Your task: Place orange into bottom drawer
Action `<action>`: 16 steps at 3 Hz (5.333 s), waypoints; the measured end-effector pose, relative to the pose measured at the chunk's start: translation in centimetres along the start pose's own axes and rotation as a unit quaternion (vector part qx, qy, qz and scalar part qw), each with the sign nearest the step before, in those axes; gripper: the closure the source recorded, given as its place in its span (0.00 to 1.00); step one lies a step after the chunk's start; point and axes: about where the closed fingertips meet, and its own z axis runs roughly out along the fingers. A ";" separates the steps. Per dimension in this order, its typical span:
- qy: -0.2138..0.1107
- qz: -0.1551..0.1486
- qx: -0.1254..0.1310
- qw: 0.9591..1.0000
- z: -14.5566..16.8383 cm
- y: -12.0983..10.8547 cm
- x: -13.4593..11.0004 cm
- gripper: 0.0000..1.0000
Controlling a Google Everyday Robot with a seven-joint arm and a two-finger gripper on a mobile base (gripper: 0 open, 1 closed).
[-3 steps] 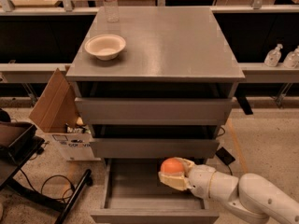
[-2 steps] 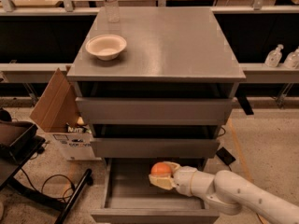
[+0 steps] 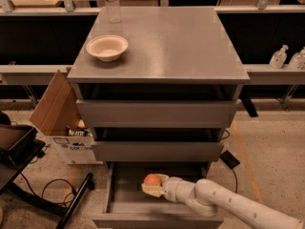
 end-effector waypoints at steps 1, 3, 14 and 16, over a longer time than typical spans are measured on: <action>0.002 -0.003 0.004 1.000 0.6 0.2 0.0 1.00; 0.004 0.000 0.020 1.000 7.3 -4.8 3.0 1.00; -0.027 0.026 0.035 0.999 12.4 -14.0 9.9 0.00; -0.003 -0.026 0.060 0.998 -0.5 -13.2 9.7 0.00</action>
Offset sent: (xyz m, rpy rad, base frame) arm 0.0606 0.0302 -0.0612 -0.0466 -0.0197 -0.0467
